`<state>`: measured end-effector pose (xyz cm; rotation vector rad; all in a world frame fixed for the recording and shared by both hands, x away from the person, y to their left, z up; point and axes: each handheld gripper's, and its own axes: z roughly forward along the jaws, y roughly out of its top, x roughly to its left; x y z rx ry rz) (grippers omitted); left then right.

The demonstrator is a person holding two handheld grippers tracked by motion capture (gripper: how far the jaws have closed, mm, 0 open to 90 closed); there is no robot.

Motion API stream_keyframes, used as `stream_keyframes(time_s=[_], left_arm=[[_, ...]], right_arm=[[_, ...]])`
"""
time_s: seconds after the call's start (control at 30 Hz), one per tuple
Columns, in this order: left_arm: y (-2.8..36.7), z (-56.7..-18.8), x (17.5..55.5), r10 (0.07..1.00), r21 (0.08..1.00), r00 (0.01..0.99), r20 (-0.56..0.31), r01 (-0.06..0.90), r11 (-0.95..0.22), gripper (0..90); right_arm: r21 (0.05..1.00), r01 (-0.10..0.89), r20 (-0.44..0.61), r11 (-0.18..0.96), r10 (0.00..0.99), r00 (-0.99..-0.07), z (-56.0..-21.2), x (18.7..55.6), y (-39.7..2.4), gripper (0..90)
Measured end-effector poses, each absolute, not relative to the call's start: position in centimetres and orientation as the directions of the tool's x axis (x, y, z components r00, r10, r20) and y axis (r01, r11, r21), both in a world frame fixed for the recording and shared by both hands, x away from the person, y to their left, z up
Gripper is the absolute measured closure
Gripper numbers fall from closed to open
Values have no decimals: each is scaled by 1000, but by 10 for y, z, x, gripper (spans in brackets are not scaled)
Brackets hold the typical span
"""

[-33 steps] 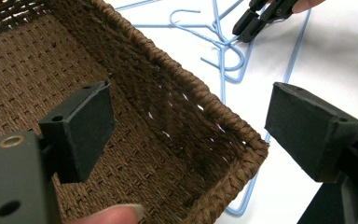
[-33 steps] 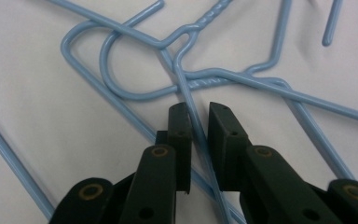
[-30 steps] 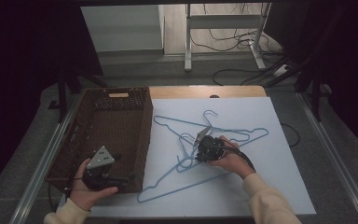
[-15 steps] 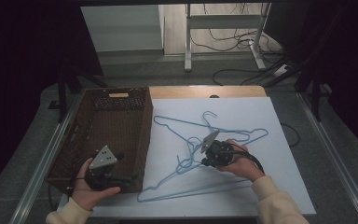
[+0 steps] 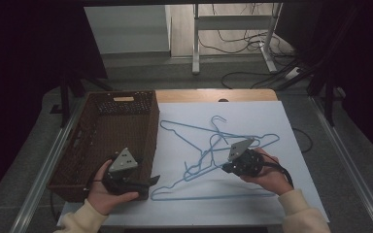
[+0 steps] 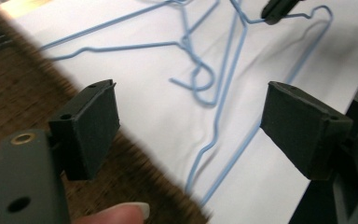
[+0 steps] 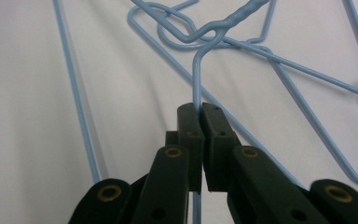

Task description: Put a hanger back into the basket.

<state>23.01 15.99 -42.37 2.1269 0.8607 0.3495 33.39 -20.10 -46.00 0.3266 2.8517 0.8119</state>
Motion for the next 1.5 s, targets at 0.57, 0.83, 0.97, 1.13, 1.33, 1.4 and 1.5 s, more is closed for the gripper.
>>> stream_keyframes(time_s=[0.57,0.83,0.97,1.13,1.33,1.4,1.5], left_arm=[[80,-435,259,543,677,833,-109,462,-572,231],[63,-449,275,548,629,823,-149,507,-589,264],[54,-459,284,560,608,816,-144,519,-601,299],[42,-472,293,583,587,799,-149,546,-598,378],[37,-483,298,581,567,797,-167,560,-605,589],[36,-484,298,574,564,801,-170,557,-610,658],[35,-486,297,567,553,809,-154,546,-629,722]], right_arm=[[562,161,-77,811,245,-966,-459,331,-206,875],[567,159,-71,808,240,-968,-460,331,-206,875],[567,155,-71,809,236,-969,-460,331,-206,875],[570,147,-72,808,228,-971,-460,330,-205,875],[574,149,-67,805,228,-971,-460,330,-206,874],[576,149,-65,804,227,-972,-460,330,-206,874],[578,149,-62,803,225,-972,-460,330,-205,874]])
